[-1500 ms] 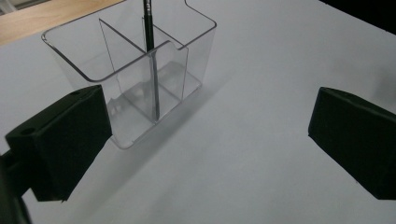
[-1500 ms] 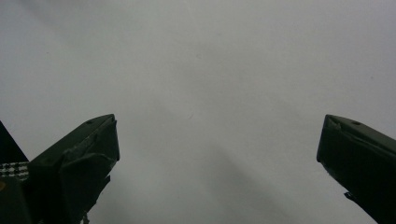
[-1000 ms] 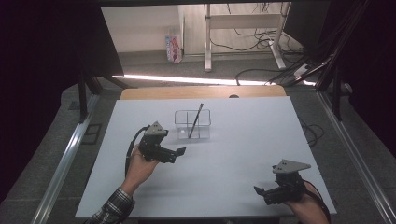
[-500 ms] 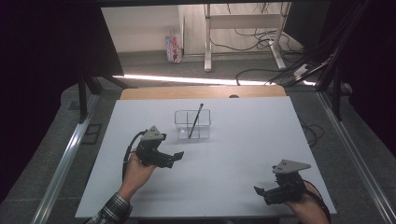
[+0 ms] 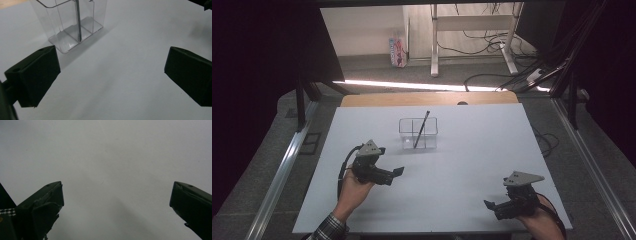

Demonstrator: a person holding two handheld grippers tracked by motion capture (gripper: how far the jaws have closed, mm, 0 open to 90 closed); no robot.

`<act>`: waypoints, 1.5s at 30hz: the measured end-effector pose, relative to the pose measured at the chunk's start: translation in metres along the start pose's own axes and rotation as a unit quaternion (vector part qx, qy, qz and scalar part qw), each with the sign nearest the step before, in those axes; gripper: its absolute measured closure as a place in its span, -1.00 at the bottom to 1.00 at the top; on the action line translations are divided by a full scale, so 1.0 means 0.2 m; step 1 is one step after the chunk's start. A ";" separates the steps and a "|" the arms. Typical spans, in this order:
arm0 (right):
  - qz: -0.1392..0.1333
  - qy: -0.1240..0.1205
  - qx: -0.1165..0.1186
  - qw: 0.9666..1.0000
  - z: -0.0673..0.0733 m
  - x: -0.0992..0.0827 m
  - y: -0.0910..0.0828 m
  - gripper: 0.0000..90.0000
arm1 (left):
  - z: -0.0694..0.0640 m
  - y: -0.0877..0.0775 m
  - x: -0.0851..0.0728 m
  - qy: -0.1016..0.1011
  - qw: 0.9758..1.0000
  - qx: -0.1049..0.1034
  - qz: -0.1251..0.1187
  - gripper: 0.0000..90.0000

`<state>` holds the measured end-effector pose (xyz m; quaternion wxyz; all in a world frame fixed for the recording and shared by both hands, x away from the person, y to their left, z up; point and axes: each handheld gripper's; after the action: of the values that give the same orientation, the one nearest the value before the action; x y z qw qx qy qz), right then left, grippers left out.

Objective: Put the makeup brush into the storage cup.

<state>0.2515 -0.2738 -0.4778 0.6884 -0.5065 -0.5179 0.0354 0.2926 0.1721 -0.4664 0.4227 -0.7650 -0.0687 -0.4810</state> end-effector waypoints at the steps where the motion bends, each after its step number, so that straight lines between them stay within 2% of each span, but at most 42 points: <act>1: -0.001 0.001 0.000 1.000 0.00 0.00 0.00 -1.00 | 0.00 -0.01 0.00 0.000 1.000 0.000 -0.001 -0.99; 45: 0.003 0.004 0.002 1.000 0.00 0.00 0.00 -1.00 | -0.01 -0.25 -0.21 -0.024 0.999 0.028 -0.009 -0.99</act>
<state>0.2520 -0.2739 -0.4782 0.6912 -0.5072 -0.5135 0.0363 0.2439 0.2146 -0.4696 0.4373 -0.7637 -0.0993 -0.4643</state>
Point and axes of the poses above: each handheld gripper's, and its own axes: y roughly forward along the jaws, x roughly out of its top, z roughly to its left, and after that the axes turned 3 degrees about -y, right-handed
